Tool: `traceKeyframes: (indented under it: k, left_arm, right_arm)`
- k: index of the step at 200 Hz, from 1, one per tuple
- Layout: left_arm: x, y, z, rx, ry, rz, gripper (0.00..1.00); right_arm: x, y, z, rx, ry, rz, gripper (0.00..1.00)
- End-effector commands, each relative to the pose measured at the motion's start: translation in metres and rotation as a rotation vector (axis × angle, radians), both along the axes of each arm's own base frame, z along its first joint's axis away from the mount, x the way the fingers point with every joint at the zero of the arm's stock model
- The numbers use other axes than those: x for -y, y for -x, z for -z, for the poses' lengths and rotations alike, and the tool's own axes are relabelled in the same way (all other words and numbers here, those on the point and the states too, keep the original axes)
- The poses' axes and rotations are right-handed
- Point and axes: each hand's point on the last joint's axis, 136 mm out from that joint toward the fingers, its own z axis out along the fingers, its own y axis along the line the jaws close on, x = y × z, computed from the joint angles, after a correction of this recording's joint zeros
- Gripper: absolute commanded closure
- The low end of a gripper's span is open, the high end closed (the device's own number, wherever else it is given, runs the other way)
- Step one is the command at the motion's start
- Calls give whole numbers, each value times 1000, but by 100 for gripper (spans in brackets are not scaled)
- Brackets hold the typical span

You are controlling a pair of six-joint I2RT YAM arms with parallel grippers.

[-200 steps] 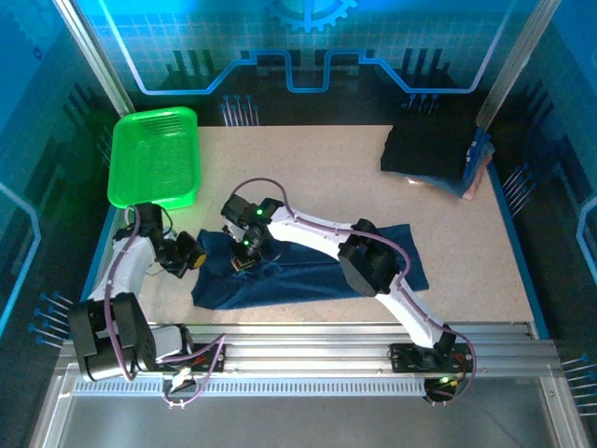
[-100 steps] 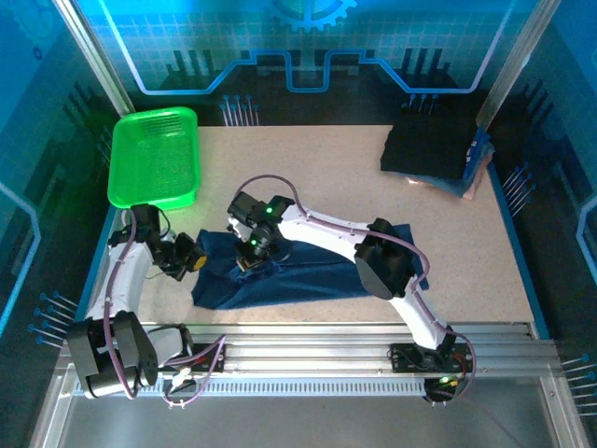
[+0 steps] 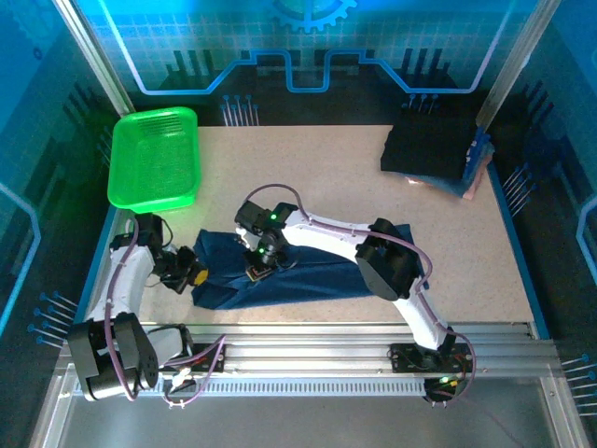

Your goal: Fold and stack the t-shirts

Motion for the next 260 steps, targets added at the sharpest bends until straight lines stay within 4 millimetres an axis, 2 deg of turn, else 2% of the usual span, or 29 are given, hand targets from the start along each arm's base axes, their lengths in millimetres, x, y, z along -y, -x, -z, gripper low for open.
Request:
traceKeyframes:
  k: [1, 59, 152, 156, 162, 172, 193, 204, 212, 226, 244, 260]
  left_arm:
    - [-3, 15, 7, -81, -20, 6, 100]
    - [1, 37, 14, -193, -129, 98, 100]
    - [1, 52, 25, -322, -195, 154, 100]
    - [1, 52, 24, -322, -198, 152, 94]
    - [0, 52, 23, -321, -203, 150, 77]
    - [-3, 50, 20, -312, -220, 147, 67]
    - [-10, 36, 5, -259, -263, 125, 42]
    - [-12, 22, -6, -209, -277, 100, 33]
    - [-13, 11, -14, -171, -281, 80, 31]
    - [-14, -12, -29, -90, -293, 58, 30]
    - [-13, -41, -41, -7, -292, 50, 30]
    - [-8, -64, -45, 40, -273, 74, 31]
  right_arm:
    - [9, 11, -9, -24, -2, -20, 100]
    - [15, 27, 8, -71, 40, -31, 100]
    - [28, 31, 32, -81, 102, -25, 100]
    - [29, 31, 32, -82, 102, -27, 100]
    - [30, 32, 33, -84, 107, -28, 100]
    - [33, 34, 35, -88, 117, -32, 99]
    - [40, 37, 39, -93, 145, -36, 88]
    - [43, 38, 40, -92, 154, -42, 78]
    - [45, 37, 39, -86, 158, -42, 67]
    - [47, 34, 29, -56, 145, -36, 62]
    - [56, 22, 8, -9, 114, 3, 46]
    - [68, 9, -16, 29, 74, 45, 39]
